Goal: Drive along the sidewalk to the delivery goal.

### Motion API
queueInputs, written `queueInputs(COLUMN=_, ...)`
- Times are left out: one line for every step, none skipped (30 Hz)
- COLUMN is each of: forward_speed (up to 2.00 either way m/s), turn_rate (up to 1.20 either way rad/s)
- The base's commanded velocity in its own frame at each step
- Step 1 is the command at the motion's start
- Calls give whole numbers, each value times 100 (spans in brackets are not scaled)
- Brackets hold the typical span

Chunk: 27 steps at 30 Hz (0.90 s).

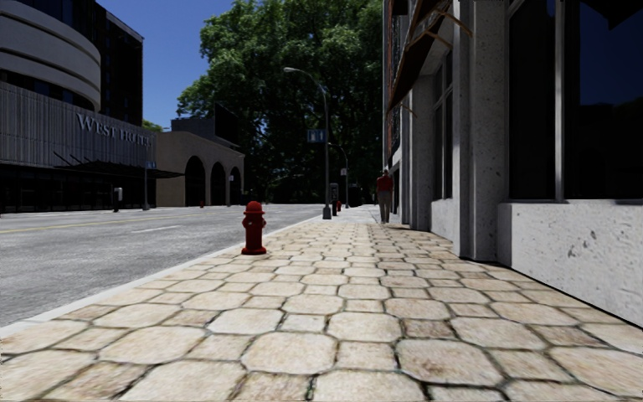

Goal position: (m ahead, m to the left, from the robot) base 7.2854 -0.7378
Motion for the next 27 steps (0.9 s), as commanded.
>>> queueInputs(forward_speed=200, turn_rate=-24)
queueInputs(forward_speed=200, turn_rate=-26)
queueInputs(forward_speed=200, turn_rate=-26)
queueInputs(forward_speed=200, turn_rate=-26)
queueInputs(forward_speed=200, turn_rate=-27)
queueInputs(forward_speed=200, turn_rate=-27)
queueInputs(forward_speed=200, turn_rate=-27)
queueInputs(forward_speed=200, turn_rate=-27)
queueInputs(forward_speed=200, turn_rate=-27)
queueInputs(forward_speed=200, turn_rate=-27)
queueInputs(forward_speed=200, turn_rate=-27)
queueInputs(forward_speed=200, turn_rate=-27)
queueInputs(forward_speed=200, turn_rate=-27)
queueInputs(forward_speed=200, turn_rate=-27)
queueInputs(forward_speed=200, turn_rate=-27)
queueInputs(forward_speed=200, turn_rate=-27)
queueInputs(forward_speed=200, turn_rate=-27)
queueInputs(forward_speed=200, turn_rate=-27)
queueInputs(forward_speed=200, turn_rate=-27)
queueInputs(forward_speed=200, turn_rate=-25)
queueInputs(forward_speed=200, turn_rate=-14)
queueInputs(forward_speed=200, turn_rate=-14)
queueInputs(forward_speed=200, turn_rate=-4)
queueInputs(forward_speed=200, turn_rate=0)
queueInputs(forward_speed=200, turn_rate=0)
queueInputs(forward_speed=200, turn_rate=0)
queueInputs(forward_speed=200, turn_rate=0)
